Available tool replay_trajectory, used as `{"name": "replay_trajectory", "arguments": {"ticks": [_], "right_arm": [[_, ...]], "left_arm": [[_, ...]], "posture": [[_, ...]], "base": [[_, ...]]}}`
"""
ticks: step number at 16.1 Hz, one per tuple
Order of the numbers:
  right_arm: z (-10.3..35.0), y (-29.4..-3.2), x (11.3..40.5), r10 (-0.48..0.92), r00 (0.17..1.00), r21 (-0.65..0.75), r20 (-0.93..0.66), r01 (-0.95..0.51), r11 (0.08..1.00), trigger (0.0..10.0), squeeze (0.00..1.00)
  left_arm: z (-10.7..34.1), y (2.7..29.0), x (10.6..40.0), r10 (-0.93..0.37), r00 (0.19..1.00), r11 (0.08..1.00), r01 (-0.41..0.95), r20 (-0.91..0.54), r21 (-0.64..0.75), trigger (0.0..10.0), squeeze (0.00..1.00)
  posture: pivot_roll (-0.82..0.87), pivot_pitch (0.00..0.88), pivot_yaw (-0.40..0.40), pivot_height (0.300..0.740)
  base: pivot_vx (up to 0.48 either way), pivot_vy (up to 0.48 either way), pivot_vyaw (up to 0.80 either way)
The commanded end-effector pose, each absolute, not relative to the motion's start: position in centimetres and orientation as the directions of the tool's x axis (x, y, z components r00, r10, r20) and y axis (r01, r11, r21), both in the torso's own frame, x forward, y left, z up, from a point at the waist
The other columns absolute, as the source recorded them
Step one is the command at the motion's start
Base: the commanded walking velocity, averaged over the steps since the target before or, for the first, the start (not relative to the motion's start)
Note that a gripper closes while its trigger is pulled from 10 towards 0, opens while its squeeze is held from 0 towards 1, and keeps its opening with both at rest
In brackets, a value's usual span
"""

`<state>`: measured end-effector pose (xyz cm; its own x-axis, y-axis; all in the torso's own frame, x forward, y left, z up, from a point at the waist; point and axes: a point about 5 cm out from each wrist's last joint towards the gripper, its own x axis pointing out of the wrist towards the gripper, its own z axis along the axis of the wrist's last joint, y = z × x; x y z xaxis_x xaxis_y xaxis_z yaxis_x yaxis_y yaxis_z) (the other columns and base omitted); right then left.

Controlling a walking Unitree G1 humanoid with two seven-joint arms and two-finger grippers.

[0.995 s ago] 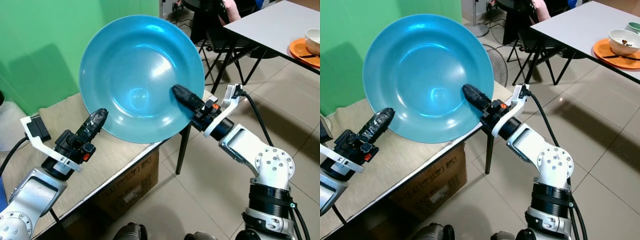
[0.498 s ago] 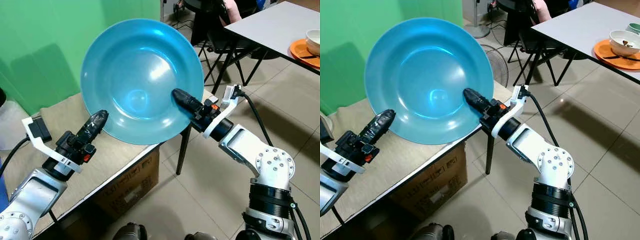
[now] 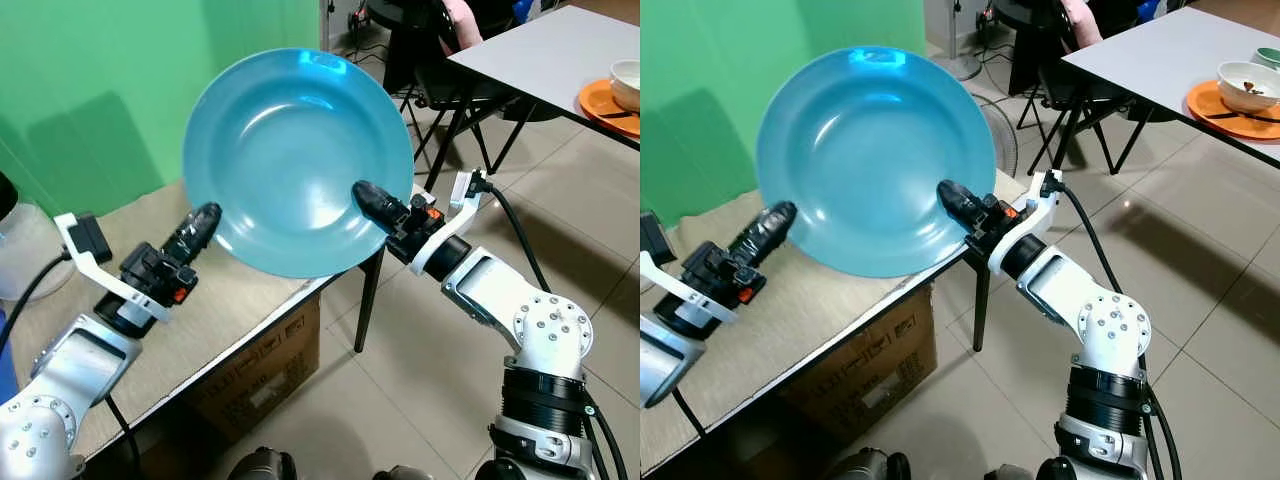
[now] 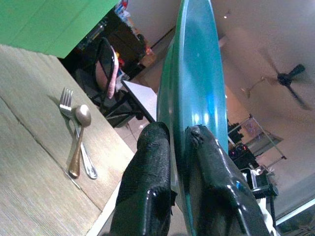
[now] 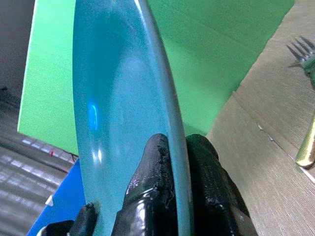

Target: Setting the table

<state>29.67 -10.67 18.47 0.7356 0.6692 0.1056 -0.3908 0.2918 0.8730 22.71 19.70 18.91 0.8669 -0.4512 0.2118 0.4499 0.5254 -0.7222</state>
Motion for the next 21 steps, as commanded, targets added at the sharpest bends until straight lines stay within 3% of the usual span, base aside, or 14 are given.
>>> {"name": "replay_trajectory", "arguments": {"ticks": [1, 2, 3, 4, 6, 8, 9, 10, 12, 14, 19, 21], "right_arm": [[19.1, -11.0, 29.8, 0.649, 0.747, 0.871, 0.146, -0.408, 0.273, 0.0, 0.00], [19.1, -11.4, 30.1, 0.617, 0.774, 0.870, 0.144, -0.396, 0.294, 0.0, 0.00], [19.1, -12.3, 30.6, 0.555, 0.820, 0.872, 0.138, -0.367, 0.325, 0.0, 0.00], [19.1, -13.5, 31.1, 0.481, 0.866, 0.874, 0.135, -0.333, 0.354, 0.0, 0.00], [19.3, -16.2, 31.2, 0.379, 0.914, 0.864, 0.146, -0.304, 0.402, 0.0, 0.00], [19.8, -17.8, 30.3, 0.355, 0.924, 0.812, 0.143, -0.314, 0.491, 0.0, 0.00], [20.1, -18.0, 29.9, 0.353, 0.928, 0.763, 0.122, -0.315, 0.564, 2.3, 0.00], [20.2, -18.0, 29.1, 0.353, 0.933, 0.661, 0.075, -0.311, 0.683, 10.0, 0.00], [20.4, -17.5, 27.9, 0.340, 0.939, 0.505, 0.054, -0.320, 0.802, 10.0, 0.00], [19.9, -17.8, 27.2, 0.241, 0.970, 0.416, 0.010, -0.224, 0.881, 10.0, 0.00], [19.0, -18.4, 26.6, 0.108, 0.994, 0.333, -0.011, -0.098, 0.938, 10.0, 0.00], [18.8, -18.3, 26.5, 0.092, 0.996, 0.302, -0.014, -0.084, 0.950, 10.0, 0.00]], "left_arm": [[18.5, 20.0, 22.8, -0.442, 0.879, 0.546, 0.422, 0.179, -0.723, 10.0, 1.00], [18.5, 20.1, 22.8, -0.439, 0.883, 0.571, 0.419, 0.168, -0.706, 10.0, 1.00], [18.6, 20.1, 22.8, -0.435, 0.884, 0.588, 0.421, 0.169, -0.691, 10.0, 0.37], [18.7, 20.0, 22.8, -0.428, 0.888, 0.610, 0.421, 0.168, -0.672, 10.0, 0.00], [18.5, 19.2, 22.4, -0.452, 0.886, 0.685, 0.420, 0.104, -0.595, 10.0, 0.00], [18.3, 18.3, 22.5, -0.405, 0.914, 0.829, 0.380, 0.028, -0.410, 10.0, 0.00], [18.5, 18.2, 22.9, -0.349, 0.937, 0.876, 0.336, 0.029, -0.346, 10.0, 0.00], [18.8, 18.1, 23.4, -0.260, 0.965, 0.937, 0.258, 0.022, -0.235, 10.0, 0.00], [18.7, 16.9, 23.6, -0.226, 0.974, 0.972, 0.226, 0.005, -0.069, 10.0, 0.00], [18.3, 15.5, 23.4, -0.215, 0.976, 0.976, 0.216, 0.027, -0.038, 10.0, 0.00], [17.3, 14.9, 23.6, -0.131, 0.990, 0.991, 0.131, 0.047, 0.008, 10.0, 0.00], [17.3, 14.7, 23.6, -0.155, 0.986, 0.988, 0.154, 0.058, 0.016, 10.0, 0.00]], "posture": [[-0.03, 0.030, 0.070, 0.740], [-0.03, 0.021, 0.070, 0.740], [-0.03, 0.019, 0.070, 0.740], [-0.03, 0.016, 0.069, 0.740], [-0.03, 0.015, 0.069, 0.740], [-0.04, 0.015, 0.071, 0.740], [-0.05, 0.017, 0.074, 0.740], [-0.05, 0.021, 0.075, 0.740], [-0.06, 0.025, 0.075, 0.740], [-0.07, 0.035, 0.075, 0.740], [-0.09, 0.048, 0.074, 0.740], [-0.09, 0.055, 0.075, 0.740]], "base": [[0.000, 0.000, 0.00], [0.000, 0.000, 0.00], [0.000, 0.000, 0.00], [0.000, 0.000, 0.00], [0.000, 0.000, 0.00], [0.000, 0.000, 0.00], [0.000, 0.000, 0.00], [0.000, 0.000, 0.00], [0.000, 0.000, 0.00], [0.000, 0.000, -0.39], [0.000, 0.000, -0.79], [0.000, 0.000, -0.79]]}}
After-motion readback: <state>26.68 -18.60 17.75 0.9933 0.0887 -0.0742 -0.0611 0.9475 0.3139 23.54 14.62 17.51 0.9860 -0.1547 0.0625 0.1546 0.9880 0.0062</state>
